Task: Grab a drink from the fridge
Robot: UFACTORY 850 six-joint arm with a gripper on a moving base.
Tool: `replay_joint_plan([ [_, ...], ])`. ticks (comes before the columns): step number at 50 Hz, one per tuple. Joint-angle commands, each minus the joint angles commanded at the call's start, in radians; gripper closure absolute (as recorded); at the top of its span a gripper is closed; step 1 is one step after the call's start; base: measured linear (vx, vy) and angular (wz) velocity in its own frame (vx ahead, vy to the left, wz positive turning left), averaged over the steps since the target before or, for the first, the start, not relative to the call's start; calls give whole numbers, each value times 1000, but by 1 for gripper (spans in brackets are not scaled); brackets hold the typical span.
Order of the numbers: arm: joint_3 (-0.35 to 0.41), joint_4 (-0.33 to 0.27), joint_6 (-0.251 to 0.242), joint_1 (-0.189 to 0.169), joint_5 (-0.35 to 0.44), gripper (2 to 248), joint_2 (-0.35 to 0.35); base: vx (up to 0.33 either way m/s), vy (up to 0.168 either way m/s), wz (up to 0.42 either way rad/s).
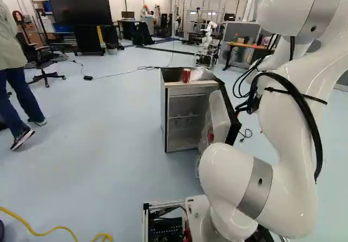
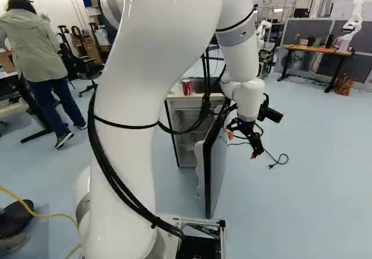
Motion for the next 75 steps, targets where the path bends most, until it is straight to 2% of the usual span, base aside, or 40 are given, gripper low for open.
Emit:
replay_joint_plan([
  [40, 46, 0, 0, 111, 41, 3, 31, 0, 0, 0],
  [75, 69, 0, 0, 227, 122, 3, 47, 0, 0, 0],
])
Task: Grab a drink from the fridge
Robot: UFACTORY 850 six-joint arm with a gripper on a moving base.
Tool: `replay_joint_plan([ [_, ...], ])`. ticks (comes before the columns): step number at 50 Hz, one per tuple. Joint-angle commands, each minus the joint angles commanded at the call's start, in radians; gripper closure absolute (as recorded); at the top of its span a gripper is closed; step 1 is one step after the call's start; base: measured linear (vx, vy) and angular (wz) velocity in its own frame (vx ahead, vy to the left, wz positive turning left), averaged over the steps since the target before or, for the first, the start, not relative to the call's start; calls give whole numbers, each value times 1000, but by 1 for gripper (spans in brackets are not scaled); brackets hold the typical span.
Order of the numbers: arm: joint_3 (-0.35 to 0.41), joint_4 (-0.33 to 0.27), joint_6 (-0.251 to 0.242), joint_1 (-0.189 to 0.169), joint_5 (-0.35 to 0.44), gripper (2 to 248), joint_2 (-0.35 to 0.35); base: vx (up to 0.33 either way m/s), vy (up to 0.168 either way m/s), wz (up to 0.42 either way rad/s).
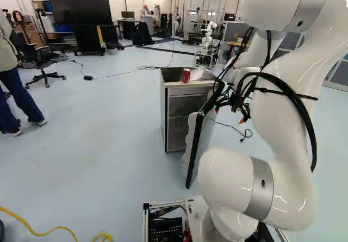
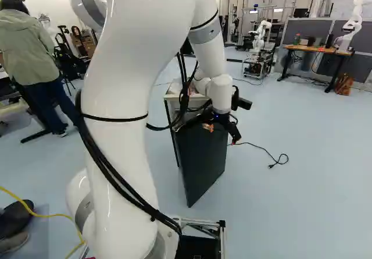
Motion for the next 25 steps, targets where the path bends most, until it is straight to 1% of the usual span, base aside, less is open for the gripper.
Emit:
replay_joint_plan([
  [25, 8, 0, 0, 86, 61, 3, 6, 0, 0, 0],
])
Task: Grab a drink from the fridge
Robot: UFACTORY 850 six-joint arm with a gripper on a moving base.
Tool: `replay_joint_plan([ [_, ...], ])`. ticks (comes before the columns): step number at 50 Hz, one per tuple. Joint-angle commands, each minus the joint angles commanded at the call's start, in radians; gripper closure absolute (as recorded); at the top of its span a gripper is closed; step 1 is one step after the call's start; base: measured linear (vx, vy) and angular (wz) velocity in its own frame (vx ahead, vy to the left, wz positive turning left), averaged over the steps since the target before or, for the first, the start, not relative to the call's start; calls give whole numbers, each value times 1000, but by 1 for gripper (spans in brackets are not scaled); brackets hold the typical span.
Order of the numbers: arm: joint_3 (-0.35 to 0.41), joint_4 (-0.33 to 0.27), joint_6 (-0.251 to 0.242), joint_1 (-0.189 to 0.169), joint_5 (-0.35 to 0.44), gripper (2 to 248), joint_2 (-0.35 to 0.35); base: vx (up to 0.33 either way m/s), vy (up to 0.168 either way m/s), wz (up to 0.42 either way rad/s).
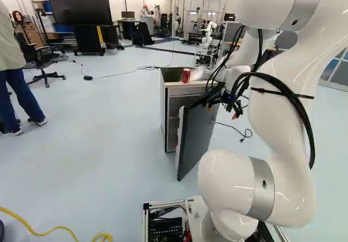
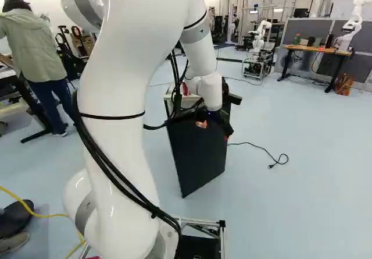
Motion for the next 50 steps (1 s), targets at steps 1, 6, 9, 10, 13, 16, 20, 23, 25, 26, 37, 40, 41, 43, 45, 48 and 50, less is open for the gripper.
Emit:
replay_joint_plan([
  [1, 0, 0, 0, 3, 2, 3, 0, 0, 0, 0],
  [6, 0, 0, 0, 20, 15, 3, 0, 0, 0, 0],
  [9, 0, 0, 0, 31, 22, 3, 0, 0, 0, 0],
  [10, 0, 0, 0, 34, 24, 3, 0, 0, 0, 0],
  [13, 0, 0, 0, 44, 32, 3, 0, 0, 0, 0],
  [16, -1, 0, 0, 55, 39, 3, -1, 0, 0, 0],
  [20, -3, 0, 0, 68, 49, 3, -2, 0, 0, 0],
  [23, -4, 0, 0, 78, 56, 3, -3, 0, 0, 0],
  [25, -5, 0, 0, 85, 61, 3, -4, 0, 0, 0],
  [26, -5, 0, 0, 88, 63, 3, -4, 0, 0, 0],
  [37, -12, 0, 0, 125, 90, 3, -9, 0, 0, 0],
  [40, -14, 0, 0, 135, 98, 3, -10, 0, 0, 0],
  [41, -15, 0, 0, 138, 100, 3, -11, 0, 0, 0],
  [43, -17, 0, 0, 145, 105, 3, -12, 0, 0, 0],
  [45, -18, 0, 0, 151, 110, 3, -13, 0, 0, 0],
  [48, -21, 0, 0, 161, 117, 3, -15, 0, 0, 0],
  [50, -23, 0, 0, 167, 122, 3, -16, 0, 0, 0],
])
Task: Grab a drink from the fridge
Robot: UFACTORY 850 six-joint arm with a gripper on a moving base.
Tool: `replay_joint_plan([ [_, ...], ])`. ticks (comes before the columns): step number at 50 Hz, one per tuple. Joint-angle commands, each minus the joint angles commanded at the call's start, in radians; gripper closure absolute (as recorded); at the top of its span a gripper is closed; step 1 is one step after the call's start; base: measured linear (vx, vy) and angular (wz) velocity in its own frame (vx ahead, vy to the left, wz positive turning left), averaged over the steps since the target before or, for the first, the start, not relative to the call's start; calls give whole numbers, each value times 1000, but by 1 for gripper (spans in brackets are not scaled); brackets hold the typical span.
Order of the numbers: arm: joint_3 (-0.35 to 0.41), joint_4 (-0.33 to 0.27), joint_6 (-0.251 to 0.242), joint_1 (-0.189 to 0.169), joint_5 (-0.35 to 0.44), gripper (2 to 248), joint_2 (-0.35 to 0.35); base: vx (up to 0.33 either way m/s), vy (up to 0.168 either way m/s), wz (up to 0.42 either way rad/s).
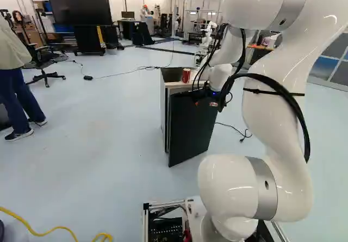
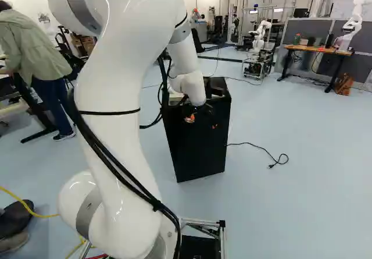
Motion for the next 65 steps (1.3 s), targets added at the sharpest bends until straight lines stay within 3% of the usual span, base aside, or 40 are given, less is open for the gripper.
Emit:
replay_joint_plan([
  [39, -47, 0, 0, 117, 95, 3, -35, 0, 0, 0],
  [65, -51, 0, 0, 125, 158, 3, -37, 0, 0, 0],
])
